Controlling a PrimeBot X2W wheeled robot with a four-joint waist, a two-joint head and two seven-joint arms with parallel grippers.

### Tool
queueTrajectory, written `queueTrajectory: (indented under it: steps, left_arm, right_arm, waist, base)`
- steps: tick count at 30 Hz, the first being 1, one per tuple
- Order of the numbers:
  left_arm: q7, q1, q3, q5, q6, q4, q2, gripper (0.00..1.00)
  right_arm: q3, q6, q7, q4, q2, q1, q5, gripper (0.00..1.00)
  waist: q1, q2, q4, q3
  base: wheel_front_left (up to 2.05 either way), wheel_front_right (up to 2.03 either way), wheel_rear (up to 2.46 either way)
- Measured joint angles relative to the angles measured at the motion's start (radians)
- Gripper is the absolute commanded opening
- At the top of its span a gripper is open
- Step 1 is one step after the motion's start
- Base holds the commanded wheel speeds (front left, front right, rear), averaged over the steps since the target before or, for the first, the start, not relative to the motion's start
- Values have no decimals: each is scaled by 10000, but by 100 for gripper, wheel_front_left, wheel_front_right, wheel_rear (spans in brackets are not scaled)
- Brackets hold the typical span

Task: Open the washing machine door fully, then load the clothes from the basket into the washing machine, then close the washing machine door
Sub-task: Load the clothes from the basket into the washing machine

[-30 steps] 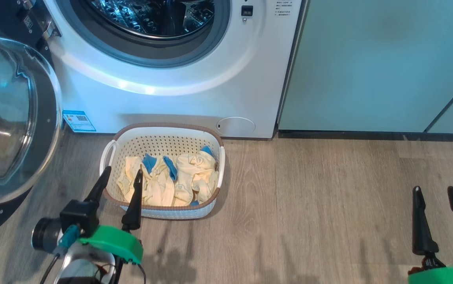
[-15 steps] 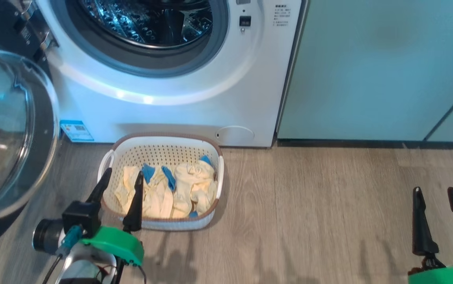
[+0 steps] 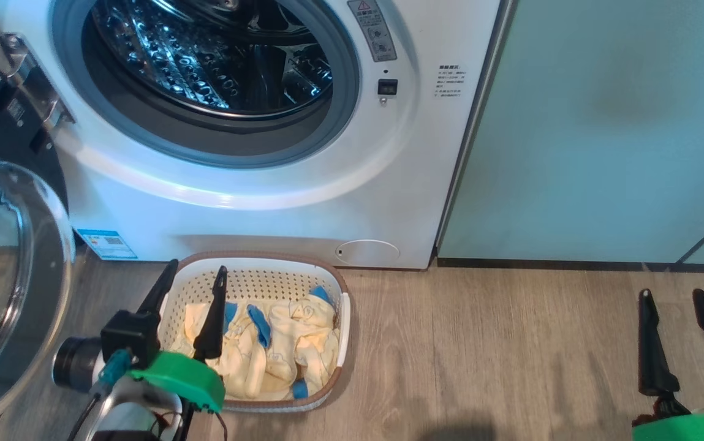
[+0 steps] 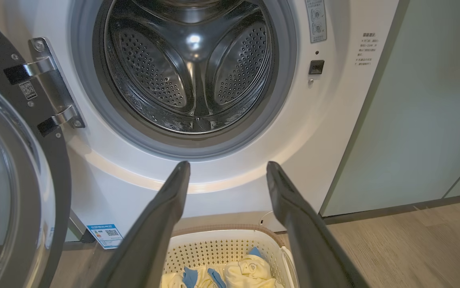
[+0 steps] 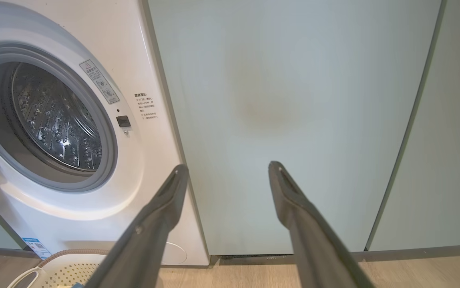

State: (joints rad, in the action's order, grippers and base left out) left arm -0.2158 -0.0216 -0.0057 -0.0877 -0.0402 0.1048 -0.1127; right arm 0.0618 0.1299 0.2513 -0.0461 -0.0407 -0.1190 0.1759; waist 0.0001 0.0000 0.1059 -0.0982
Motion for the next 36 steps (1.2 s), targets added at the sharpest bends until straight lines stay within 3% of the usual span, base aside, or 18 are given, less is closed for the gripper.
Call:
queueTrajectory:
  steps: [19, 31, 36]
  left_arm:
    - [15, -23, -238, -138, 123, 0, -61, 100]
    - [928, -744, -686, -669, -382, 1126, -105, 100]
    - [1110, -1717, -976, -840, -581, 2284, -167, 100]
  right_arm:
    - [-21, 0, 0, 23, 15, 23, 2, 100]
    - [-63, 0, 0, -25, 15, 222, 217, 100]
    - [-217, 0, 8, -148, 15, 785, 431, 100]
  waist:
    - [-2, 0, -87, -181]
    - [-1, 0, -57, -867]
    - [-1, 0, 18, -1555]
  base:
    - [12, -12, 0]
    - [0, 0, 0]
    - [0, 0, 0]
